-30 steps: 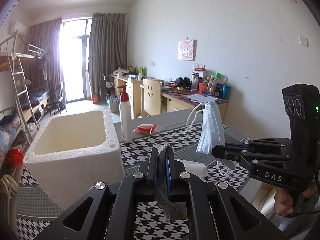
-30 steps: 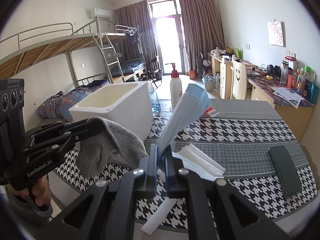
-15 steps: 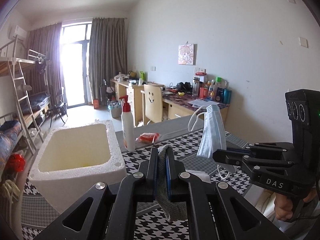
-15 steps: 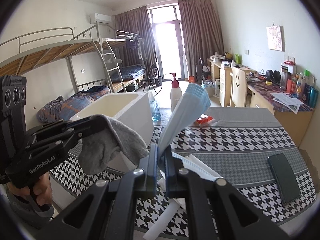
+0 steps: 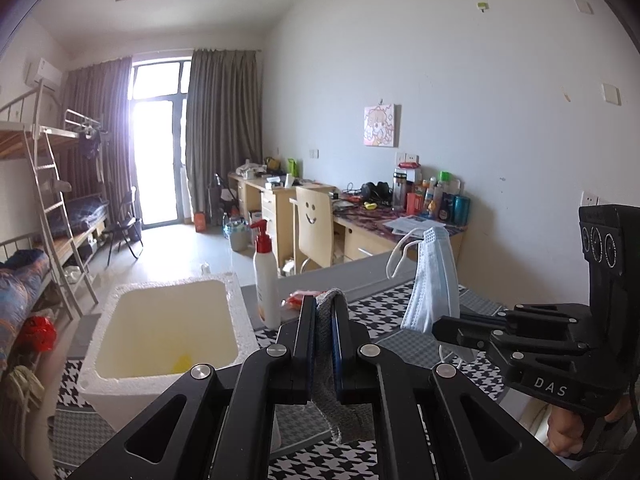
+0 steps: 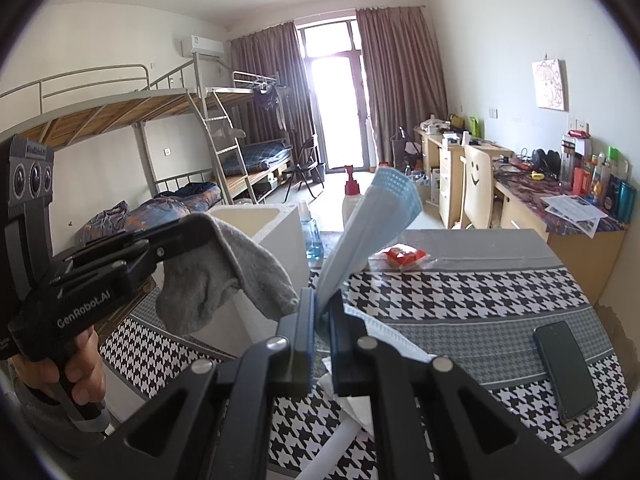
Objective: Organize soft objects
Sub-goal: 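Lift the grey cloth with the left tool while the right tool lifts the blue mask, then carry the grey cloth and blue mask over the white foam box with both tools, then open the left tool to drop the cloth while the right tool drops the mask into the box, then withdraw both tools from the box back toward the table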
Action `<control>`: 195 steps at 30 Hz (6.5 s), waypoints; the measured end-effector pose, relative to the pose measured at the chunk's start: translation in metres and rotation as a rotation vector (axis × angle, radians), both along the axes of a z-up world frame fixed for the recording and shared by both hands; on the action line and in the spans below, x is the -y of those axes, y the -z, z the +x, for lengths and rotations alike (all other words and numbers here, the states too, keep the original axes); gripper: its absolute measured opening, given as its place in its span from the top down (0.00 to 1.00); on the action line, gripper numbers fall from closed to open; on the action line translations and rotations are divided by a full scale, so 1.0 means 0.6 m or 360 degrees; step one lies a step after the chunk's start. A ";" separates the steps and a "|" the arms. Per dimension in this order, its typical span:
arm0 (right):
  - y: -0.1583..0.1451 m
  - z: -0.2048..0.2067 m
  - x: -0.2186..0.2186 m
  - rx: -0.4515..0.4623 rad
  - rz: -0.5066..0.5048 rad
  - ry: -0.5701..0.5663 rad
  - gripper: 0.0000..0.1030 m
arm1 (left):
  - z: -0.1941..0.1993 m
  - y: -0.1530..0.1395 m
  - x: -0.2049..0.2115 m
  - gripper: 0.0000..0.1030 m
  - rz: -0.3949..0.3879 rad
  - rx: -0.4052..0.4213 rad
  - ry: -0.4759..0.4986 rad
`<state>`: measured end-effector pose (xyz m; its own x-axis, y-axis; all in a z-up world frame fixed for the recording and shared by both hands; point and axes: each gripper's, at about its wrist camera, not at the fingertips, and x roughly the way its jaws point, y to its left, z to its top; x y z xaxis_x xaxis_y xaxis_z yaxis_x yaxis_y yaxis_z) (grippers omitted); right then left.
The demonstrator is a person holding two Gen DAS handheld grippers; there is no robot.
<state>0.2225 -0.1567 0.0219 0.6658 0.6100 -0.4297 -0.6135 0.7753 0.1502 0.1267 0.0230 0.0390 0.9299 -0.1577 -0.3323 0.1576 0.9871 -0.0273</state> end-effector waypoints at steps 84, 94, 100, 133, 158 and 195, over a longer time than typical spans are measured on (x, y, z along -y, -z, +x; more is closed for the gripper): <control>-0.046 0.042 -0.166 0.0124 -0.0063 -0.0322 0.91 | 0.086 -0.019 -0.164 0.93 0.0004 -0.0071 -0.0485; -0.043 0.046 -0.178 0.0099 -0.0084 -0.0274 0.91 | 0.118 0.004 -0.174 0.93 0.0023 -0.0182 -0.0461; -0.040 0.049 -0.185 0.0082 -0.0099 -0.0255 0.91 | 0.119 0.010 -0.177 0.63 0.0018 -0.0204 -0.0456; -0.042 0.076 -0.232 0.0038 -0.0130 -0.0335 0.91 | 0.043 -0.006 -0.233 0.01 0.0015 -0.0013 -0.0755; -0.035 0.084 -0.295 -0.0006 -0.0186 -0.0419 0.91 | 0.003 -0.003 -0.264 0.01 0.0027 0.0009 -0.0915; -0.021 0.074 -0.307 -0.0002 -0.0211 -0.0434 0.13 | -0.018 0.003 -0.274 0.01 -0.0006 0.0005 -0.0928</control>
